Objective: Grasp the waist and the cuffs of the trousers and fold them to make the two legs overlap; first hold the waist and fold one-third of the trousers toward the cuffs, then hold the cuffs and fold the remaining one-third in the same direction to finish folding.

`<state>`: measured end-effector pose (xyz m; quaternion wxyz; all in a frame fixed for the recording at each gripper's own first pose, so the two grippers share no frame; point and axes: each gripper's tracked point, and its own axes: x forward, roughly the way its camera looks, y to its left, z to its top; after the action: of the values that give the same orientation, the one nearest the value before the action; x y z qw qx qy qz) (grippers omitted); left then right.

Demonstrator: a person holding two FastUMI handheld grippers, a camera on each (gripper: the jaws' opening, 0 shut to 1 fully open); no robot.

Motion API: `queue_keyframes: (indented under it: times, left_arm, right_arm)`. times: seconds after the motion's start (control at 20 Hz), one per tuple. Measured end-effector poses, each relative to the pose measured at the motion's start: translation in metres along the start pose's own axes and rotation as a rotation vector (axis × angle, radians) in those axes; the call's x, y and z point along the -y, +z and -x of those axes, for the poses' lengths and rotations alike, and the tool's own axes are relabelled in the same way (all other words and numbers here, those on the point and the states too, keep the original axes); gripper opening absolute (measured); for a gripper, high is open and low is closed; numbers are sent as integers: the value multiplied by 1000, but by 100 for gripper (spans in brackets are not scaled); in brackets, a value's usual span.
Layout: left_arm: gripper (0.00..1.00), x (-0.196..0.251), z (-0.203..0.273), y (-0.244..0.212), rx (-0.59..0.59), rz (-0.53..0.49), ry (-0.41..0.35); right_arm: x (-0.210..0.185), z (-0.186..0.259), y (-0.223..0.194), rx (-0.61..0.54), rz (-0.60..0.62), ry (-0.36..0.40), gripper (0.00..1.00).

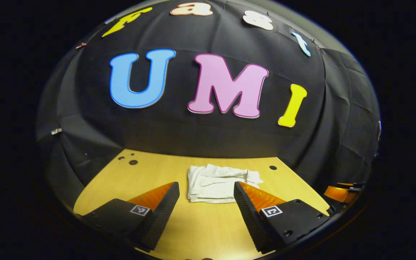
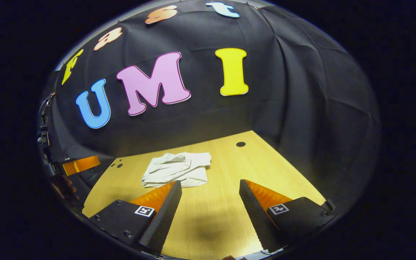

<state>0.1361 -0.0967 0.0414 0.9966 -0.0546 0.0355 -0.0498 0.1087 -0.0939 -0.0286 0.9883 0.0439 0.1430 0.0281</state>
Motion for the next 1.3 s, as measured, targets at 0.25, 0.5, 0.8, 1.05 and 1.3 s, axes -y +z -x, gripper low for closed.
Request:
queue_keyframes:
  times: [0.25, 0.5, 0.8, 1.05, 1.3]
  left_arm:
    - [96, -40, 82, 8, 106, -11, 64]
    - [96, -59, 137, -19, 160, 3, 165]
    - [96, -42, 154, -72, 23, 23, 147]
    - [96, -39, 150, -79, -17, 38, 117]
    - [96, -25, 148, -87, -40, 7, 64]
  right_arm:
    - [-19, 46, -12, 60, 41, 3, 98]
    - [-21, 80, -34, 86, 87, -36, 98]
    - [-28, 94, -55, 37, 79, -28, 98]
    - [-48, 100, -73, -2, 127, 11, 98]
    - [-71, 100, -92, -51, 173, 71, 99]
